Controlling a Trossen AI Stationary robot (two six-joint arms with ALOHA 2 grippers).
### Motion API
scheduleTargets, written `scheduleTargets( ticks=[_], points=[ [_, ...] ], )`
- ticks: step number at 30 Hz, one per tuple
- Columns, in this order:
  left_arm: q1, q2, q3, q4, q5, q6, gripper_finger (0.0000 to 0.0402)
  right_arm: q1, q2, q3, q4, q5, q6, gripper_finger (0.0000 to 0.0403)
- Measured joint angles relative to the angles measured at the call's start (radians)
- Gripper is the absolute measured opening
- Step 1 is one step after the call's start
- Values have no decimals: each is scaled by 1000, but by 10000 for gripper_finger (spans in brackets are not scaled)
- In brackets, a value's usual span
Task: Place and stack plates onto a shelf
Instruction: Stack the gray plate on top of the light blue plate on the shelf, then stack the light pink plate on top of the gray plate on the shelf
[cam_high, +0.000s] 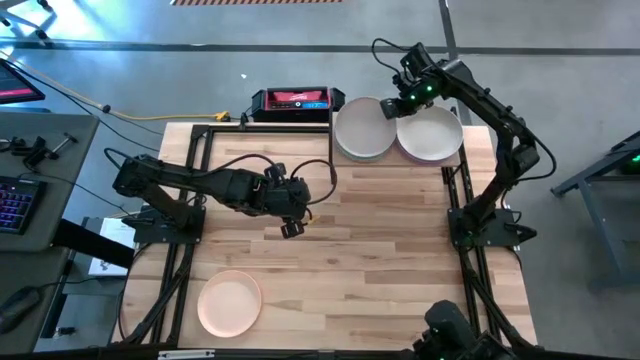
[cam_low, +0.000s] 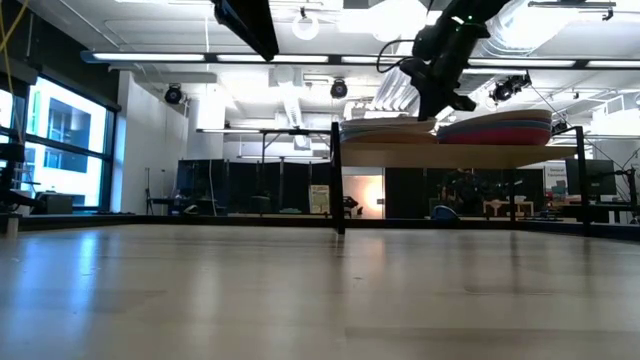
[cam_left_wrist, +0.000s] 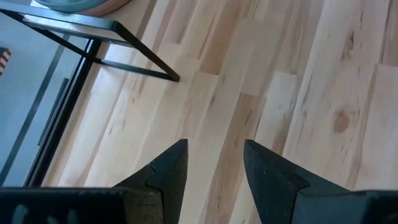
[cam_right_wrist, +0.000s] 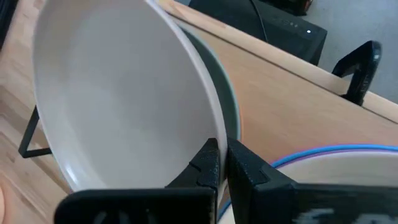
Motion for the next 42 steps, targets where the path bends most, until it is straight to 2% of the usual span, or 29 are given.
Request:
scheduleTargets(
  ticks=[23, 33, 42],
  points=[
    [0, 0, 0, -1, -1, 1, 147, 54, 20, -1, 3, 85, -5, 2],
    [-1, 0, 0, -1, 0, 1, 147, 55, 20, -1, 4, 92, 0, 69],
    [-1, 0, 0, -58, 36, -36, 147, 55, 19, 43, -10, 64, 0, 78]
  ],
)
